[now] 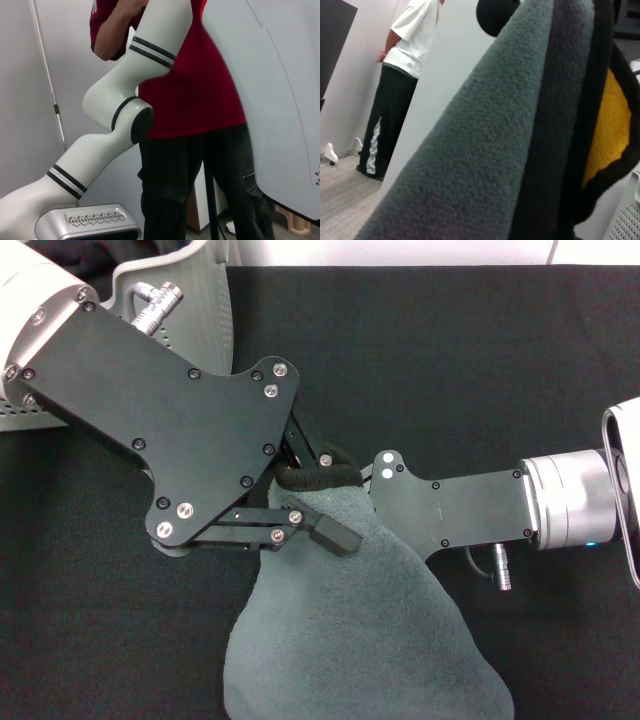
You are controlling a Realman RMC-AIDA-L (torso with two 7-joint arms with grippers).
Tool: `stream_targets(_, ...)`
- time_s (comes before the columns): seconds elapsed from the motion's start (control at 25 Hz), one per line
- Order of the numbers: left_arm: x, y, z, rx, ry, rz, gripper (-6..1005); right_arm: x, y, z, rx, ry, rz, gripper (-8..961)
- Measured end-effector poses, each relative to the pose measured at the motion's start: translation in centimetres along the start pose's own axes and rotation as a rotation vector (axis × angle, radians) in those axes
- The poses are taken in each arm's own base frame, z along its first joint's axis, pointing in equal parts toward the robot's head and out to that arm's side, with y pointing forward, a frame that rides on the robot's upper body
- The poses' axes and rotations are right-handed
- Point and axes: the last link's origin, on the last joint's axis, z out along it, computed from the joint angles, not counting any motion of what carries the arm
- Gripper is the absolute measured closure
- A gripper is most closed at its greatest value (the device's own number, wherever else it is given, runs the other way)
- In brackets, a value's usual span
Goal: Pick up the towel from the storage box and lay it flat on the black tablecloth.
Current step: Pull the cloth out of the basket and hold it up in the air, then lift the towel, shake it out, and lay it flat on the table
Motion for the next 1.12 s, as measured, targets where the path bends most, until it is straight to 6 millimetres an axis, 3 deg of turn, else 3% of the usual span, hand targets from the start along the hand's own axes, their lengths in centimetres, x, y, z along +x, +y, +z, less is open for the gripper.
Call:
stream_targets(0.44,-0.5,0.4,0.0,0.018,0.018,-0.015,970,0.2,0.5,-0.6,0.068,-0.018,-0.026,936)
stream_targets(0.8,-3.2,1.7,-1.7,0.182,0.087,-0.078,968,0.1,-0.8,-3.1,0.248,-0.036,0.020,943)
stream_targets(1.12,-6.2,3.7,-2.4,0.354,0.085,-0.103,965,-1.5,-1.9,-5.9,0.361,-0.055,0.040,942)
